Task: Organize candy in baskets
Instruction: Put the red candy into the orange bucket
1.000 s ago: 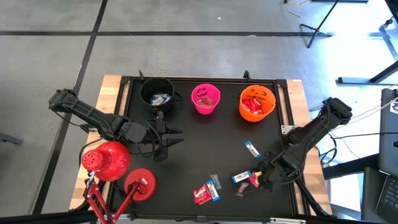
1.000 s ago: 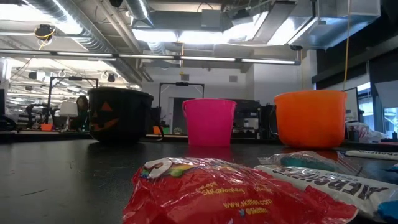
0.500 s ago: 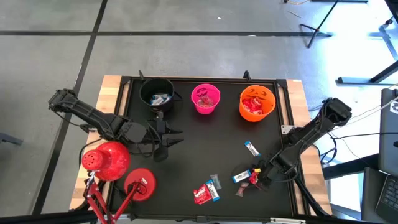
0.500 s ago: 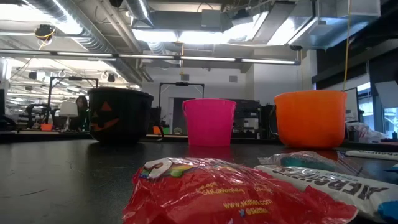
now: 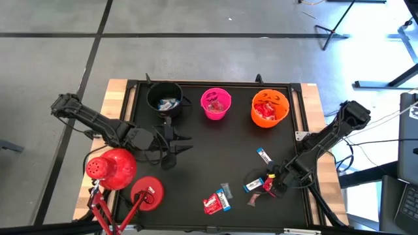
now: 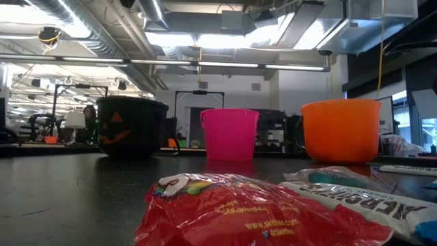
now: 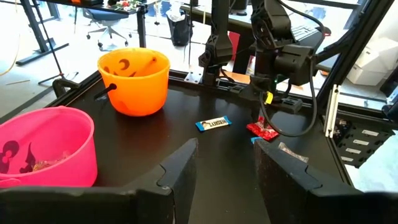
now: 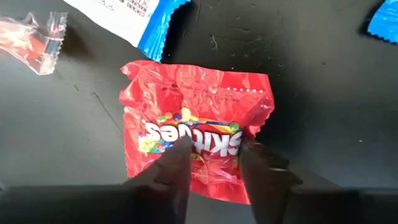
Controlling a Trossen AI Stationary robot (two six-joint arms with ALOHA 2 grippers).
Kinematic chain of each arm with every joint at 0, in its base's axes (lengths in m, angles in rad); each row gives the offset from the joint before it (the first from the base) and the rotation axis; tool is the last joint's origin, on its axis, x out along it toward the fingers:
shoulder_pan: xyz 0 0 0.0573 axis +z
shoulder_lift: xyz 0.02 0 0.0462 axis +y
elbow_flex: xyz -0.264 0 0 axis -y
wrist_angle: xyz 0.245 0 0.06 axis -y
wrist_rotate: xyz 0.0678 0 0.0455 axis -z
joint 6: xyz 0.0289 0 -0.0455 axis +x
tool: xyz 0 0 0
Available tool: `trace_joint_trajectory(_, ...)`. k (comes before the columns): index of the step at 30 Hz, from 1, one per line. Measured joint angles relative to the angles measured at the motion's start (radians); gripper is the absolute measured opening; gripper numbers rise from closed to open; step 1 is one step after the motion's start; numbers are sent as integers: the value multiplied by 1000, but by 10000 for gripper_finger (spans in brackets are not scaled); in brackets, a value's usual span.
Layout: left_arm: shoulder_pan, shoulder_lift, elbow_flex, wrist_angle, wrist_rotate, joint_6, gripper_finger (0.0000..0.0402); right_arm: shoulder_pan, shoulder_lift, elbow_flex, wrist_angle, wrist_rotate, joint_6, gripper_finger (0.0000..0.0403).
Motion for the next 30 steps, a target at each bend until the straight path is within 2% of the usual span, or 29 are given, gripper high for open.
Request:
trace_joint_trajectory(5,0,0,0,0,0,0,147,0,-1,1,-2,1,-4,57)
trace_joint_trajectory(8,0,0,0,0,0,0,147,0,-7,12,-14,-4,-4,31)
trace_joint_trajectory(12,0,0,0,0,0,0,147,0,-26,48,-29,0,-15,21)
trace_joint_trajectory(19,0,0,0,0,0,0,147,0,-61,177,-143,81,-61,20)
trace_joint_trajectory(24,0,0,0,0,0,0,147,0,-73,286,-215,225,-127,20)
trace_joint_trajectory(30,0,0,0,0,0,0,147,-33,-74,380,-245,533,-241,20)
